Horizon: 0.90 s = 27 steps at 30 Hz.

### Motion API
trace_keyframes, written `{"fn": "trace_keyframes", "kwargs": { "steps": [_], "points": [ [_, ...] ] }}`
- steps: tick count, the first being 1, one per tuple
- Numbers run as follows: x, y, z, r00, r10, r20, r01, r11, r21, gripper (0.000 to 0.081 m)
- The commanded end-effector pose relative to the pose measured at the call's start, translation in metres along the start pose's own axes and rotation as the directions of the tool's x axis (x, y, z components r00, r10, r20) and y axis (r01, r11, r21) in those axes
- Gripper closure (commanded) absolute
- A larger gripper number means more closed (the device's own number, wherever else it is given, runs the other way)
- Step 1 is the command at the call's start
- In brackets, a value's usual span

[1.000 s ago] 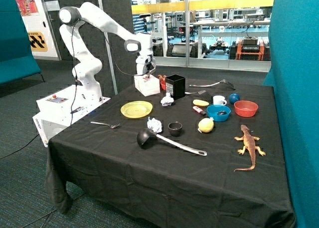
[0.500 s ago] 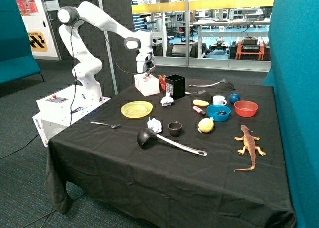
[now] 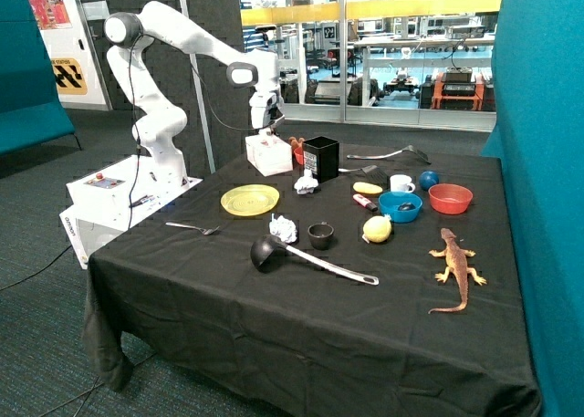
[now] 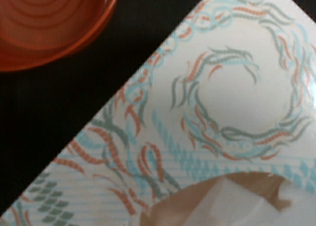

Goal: Dry the plate

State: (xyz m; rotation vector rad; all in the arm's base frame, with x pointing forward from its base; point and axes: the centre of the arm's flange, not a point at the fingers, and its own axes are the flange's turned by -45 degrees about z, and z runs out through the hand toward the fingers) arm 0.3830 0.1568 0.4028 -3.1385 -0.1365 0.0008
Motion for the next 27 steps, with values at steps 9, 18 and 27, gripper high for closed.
{"fn": "trace_keyframes", "kwargs": {
  "steps": [9,18,27],
  "points": [
    [0.003,0.002,-0.02,1.0,-0.005,-0.0005,0.005,1.0,-0.0002,0.0808],
    [0.007,0.008,-0.039,1.0,0.003,-0.0005,-0.003,1.0,-0.0002,0.0808],
    [0.012,0.019,-0.05,1.0,0.011,-0.0005,-0.011,1.0,-0.0002,0.0808]
  ]
}}
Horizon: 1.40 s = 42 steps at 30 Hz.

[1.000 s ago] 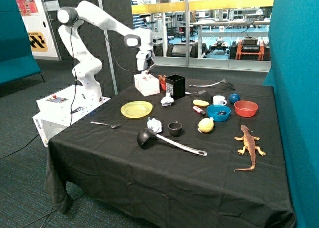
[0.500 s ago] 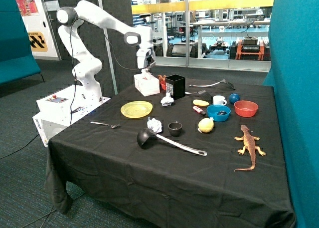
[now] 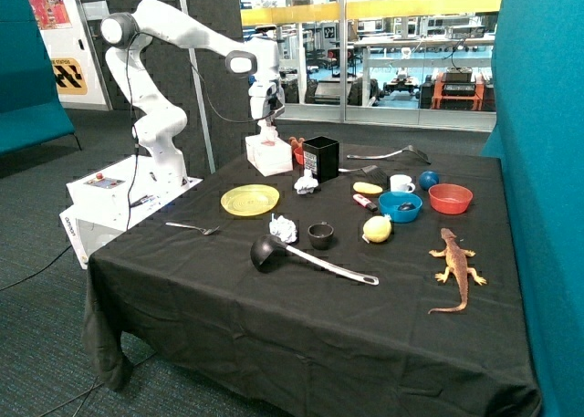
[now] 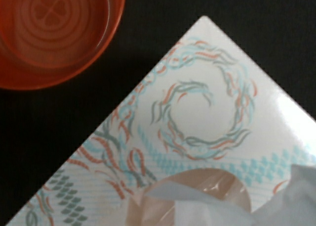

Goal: Dry the plate

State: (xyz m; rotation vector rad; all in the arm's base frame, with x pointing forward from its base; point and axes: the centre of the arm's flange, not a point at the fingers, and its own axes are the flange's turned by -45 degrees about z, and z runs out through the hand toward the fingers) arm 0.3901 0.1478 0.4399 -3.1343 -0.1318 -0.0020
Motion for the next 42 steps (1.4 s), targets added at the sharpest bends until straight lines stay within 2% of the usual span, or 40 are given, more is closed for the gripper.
{"fn": "trace_keyframes", "kwargs": {
  "steps": [1,8,9,10,11,12,21,30,32,42],
  "points": [
    [0.007,0.013,-0.015,1.0,0.007,0.0014,-0.007,1.0,-0.0045,0.0808],
    [0.014,0.042,-0.021,1.0,0.011,0.0014,-0.011,1.0,-0.0045,0.0808],
    [0.016,0.047,-0.022,0.999,0.044,0.0012,-0.044,0.999,-0.0045,0.0808],
    [0.016,0.051,-0.023,1.0,0.012,0.0014,-0.012,1.0,-0.0045,0.0808],
    [0.019,0.056,-0.024,0.998,0.056,0.0012,-0.056,0.998,-0.0045,0.0808],
    [0.021,0.061,-0.023,1.0,-0.001,0.0014,0.001,1.0,-0.0045,0.0808],
    [0.027,0.096,-0.028,1.0,0.002,0.0014,-0.002,1.0,-0.0045,0.0808],
    [0.035,0.132,-0.02,1.0,-0.009,0.0015,0.009,1.0,-0.0044,0.0808],
    [0.037,0.14,-0.017,1.0,0.016,0.0014,-0.016,1.0,-0.0045,0.0808],
    [0.045,0.179,-0.003,1.0,-0.02,0.0015,0.02,1.0,-0.0044,0.0808]
  ]
}}
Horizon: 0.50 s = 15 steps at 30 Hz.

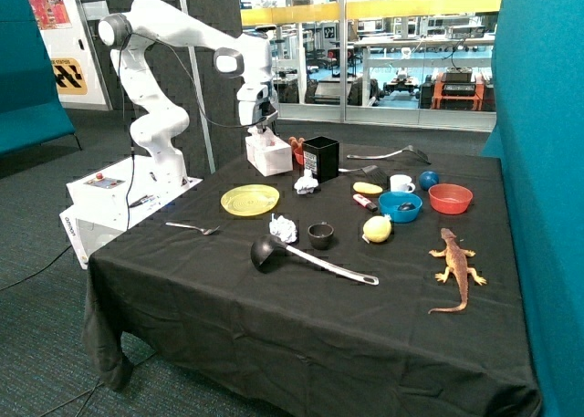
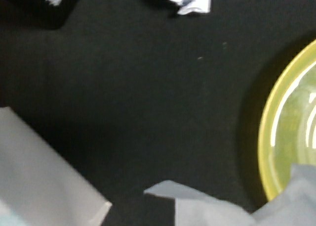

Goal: Dry the plate

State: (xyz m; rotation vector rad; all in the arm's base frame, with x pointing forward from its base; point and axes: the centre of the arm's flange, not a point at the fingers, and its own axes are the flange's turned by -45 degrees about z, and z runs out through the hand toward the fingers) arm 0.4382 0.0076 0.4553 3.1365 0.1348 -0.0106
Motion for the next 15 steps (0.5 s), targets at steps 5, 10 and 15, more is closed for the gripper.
{"fn": "trace_keyframes", "kwargs": {
  "steps": [5,10,15],
  "points": [
    [0.01,0.052,0.022,0.999,-0.037,-0.0069,0.037,0.999,0.0016,0.0808],
    [0.01,0.065,0.034,0.999,-0.046,-0.0069,0.046,0.999,0.0015,0.0808],
    [0.013,0.08,0.045,0.999,-0.052,-0.0069,0.052,0.999,0.0015,0.0808]
  ]
}}
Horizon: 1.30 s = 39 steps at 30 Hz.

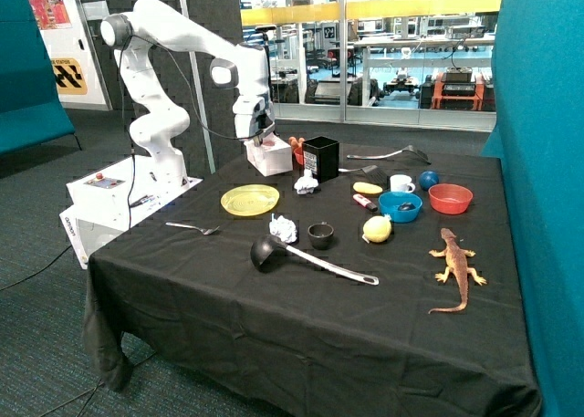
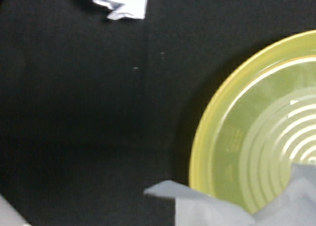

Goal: Dry the plate

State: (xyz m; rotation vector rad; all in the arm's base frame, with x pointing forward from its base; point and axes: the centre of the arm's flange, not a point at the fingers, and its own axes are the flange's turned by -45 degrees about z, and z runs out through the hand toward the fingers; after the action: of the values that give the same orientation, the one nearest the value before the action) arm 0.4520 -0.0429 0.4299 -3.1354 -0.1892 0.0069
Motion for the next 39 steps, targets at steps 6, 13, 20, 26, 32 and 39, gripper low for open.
{"fn": "trace_keyframes", "kwargs": {
  "steps": [6,13,20,26,32,39],
  "points": [
    [0.001,0.05,0.029,1.0,-0.006,-0.0044,0.006,1.0,-0.0008,0.0808],
    [-0.01,0.071,0.043,1.0,-0.028,-0.0043,0.028,1.0,-0.0009,0.0808],
    [-0.037,0.08,0.062,0.999,-0.043,-0.0043,0.043,0.999,-0.001,0.0808],
    [-0.054,0.085,0.077,0.999,-0.053,-0.0043,0.053,0.999,-0.001,0.0808],
    [-0.06,0.086,0.084,0.997,-0.078,-0.0043,0.078,0.997,-0.0011,0.0808],
    [-0.055,0.064,0.091,0.994,-0.106,-0.0043,0.106,0.994,-0.0012,0.0808]
  ]
}}
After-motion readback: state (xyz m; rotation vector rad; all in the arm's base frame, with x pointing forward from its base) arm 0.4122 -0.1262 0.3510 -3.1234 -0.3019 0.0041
